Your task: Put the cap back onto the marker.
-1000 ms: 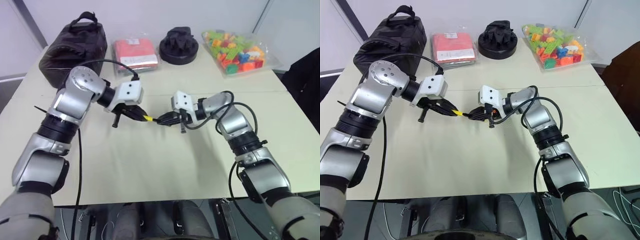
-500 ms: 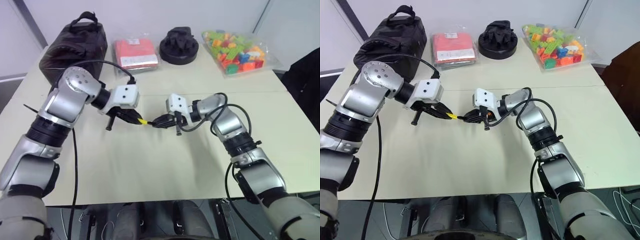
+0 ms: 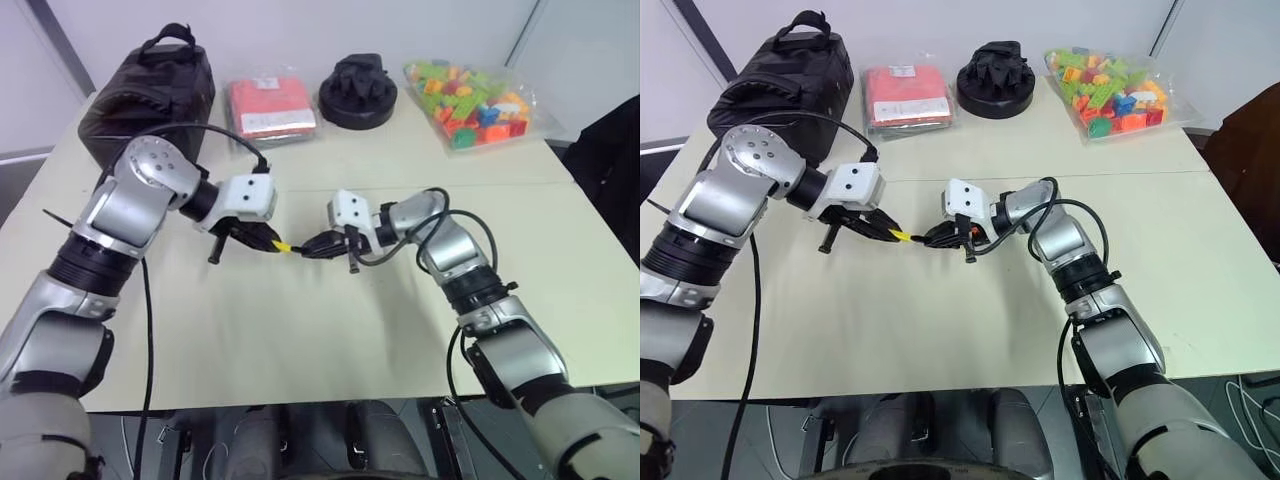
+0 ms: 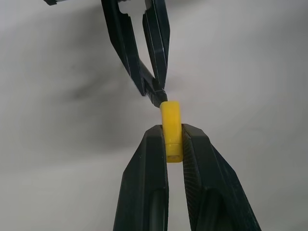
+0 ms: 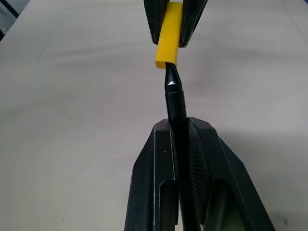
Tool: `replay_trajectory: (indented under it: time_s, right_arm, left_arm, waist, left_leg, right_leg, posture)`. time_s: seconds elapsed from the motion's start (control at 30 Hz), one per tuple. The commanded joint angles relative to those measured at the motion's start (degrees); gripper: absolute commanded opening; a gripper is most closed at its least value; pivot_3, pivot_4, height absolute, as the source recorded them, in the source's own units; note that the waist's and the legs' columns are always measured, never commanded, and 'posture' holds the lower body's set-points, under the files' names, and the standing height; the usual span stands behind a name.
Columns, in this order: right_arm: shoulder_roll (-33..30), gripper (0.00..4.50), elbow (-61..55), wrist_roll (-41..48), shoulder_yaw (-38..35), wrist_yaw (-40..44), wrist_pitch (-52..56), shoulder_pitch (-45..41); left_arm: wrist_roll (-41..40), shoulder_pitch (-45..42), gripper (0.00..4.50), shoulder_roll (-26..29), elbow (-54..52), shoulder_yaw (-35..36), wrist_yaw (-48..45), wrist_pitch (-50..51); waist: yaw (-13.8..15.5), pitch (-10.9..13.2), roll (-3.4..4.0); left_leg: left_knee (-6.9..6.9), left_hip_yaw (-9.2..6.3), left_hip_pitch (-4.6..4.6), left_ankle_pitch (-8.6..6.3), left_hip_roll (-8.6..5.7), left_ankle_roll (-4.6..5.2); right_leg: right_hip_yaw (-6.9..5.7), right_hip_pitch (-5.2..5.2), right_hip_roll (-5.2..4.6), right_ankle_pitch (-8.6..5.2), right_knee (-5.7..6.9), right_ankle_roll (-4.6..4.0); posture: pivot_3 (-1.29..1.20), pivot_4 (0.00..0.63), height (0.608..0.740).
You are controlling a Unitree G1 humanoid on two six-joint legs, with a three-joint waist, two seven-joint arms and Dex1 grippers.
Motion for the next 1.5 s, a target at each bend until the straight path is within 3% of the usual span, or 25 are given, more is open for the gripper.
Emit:
replay_trajectory:
  time_s: [0.03,0.43,0.97,1.5]
  right_arm:
    - [0.93,0.00,0.13,0.98,-3.57,-5.45,0.01,-4.19]
    - [2.13,0.00,1.05,1.04,-3.89,-6.48,0.08,-4.02]
    - [2.05,0.00,0.65,0.53,-4.83,-8.84,-1.67,-3.45]
    - [3.65,0.00,-1.85,1.13,-5.21,-10.46,-1.13,-3.09]
  left_arm:
    - [1.97,1.35,0.03,-1.94,-1.09,-4.76,-4.12,-2.64]
    - [5.47,2.55,0.03,-8.16,-0.62,-2.74,-2.32,-2.53]
    - [3.03,4.84,0.03,-13.53,1.54,-0.85,-4.31,1.93]
    - [2.95,5.48,0.03,-23.45,10.65,4.27,-0.47,-3.45]
  waist:
    - [0.04,0.00,0.00]
    - [0.30,0.00,0.00]
    - [0.34,0.00,0.00]
    - [0.17,0.00,0.00]
  left_leg:
    - [0.00,0.01,0.00,0.00,0.00,0.00]
    - [0.04,0.01,0.00,0.00,-0.01,0.00]
    - [0.04,-0.02,0.00,0.00,-0.02,0.00]
    - [0.06,-0.03,0.00,0.00,-0.03,0.00]
  right_leg:
    - [0.00,0.00,0.00,0.00,0.00,0.00]
    - [0.00,0.03,-0.02,0.00,0.01,0.00]
    - [-0.01,0.04,-0.02,0.00,0.03,0.01]
    - [-0.01,0.05,-0.03,0.00,0.04,0.01]
  posture:
    - [0.00,0.150,0.740]
    - [0.00,0.150,0.740]
    - [0.00,0.150,0.740]
    - [0.00,0.150,0.740]
